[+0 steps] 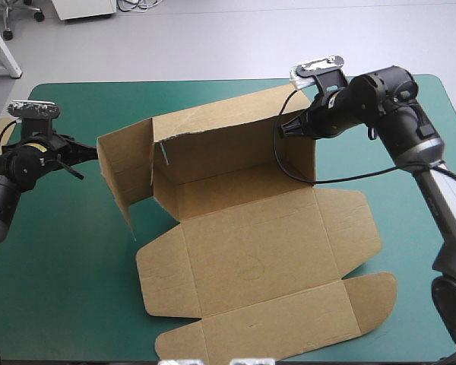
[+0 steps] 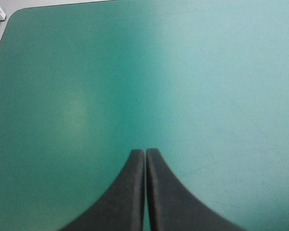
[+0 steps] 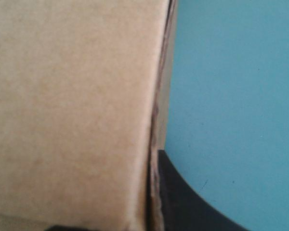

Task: Fold the box

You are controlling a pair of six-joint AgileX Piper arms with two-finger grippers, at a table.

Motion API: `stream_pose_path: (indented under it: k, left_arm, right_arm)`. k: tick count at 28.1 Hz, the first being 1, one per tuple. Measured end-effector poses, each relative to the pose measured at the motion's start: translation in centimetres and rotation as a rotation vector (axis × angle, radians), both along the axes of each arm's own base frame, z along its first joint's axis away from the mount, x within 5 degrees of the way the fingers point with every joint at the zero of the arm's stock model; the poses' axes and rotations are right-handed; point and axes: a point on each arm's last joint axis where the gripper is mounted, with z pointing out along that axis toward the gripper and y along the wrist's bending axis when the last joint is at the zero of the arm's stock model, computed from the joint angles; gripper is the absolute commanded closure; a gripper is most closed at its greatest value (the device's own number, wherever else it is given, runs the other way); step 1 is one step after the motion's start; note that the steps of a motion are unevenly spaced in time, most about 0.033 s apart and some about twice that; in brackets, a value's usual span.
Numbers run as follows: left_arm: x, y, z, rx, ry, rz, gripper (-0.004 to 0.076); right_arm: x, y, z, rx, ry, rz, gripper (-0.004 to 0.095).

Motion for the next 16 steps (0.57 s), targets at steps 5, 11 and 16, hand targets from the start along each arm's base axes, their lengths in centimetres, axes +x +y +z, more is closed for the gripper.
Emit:
stream_pose_path:
  k: [5, 11, 16]
  left_arm:
    - [0.0, 0.0, 0.0, -0.008, 0.002, 0.001, 0.0724]
    - [-0.1, -0.1, -0.1, -0.016, 0.010, -0.003, 0.0724]
    - [-0.1, -0.1, -0.1, -0.020, 0.013, -0.006, 0.0724]
  right_arm:
    - [1.9, 0.4, -0.8, 0.023, 0.066, 0.000, 0.0903]
    - [4.2, -1.7, -2.5, 0.098, 0.135, -0.043, 0.0903]
    - [5.6, -3.5, -3.6, 0.117, 0.166, -0.096, 0.0903]
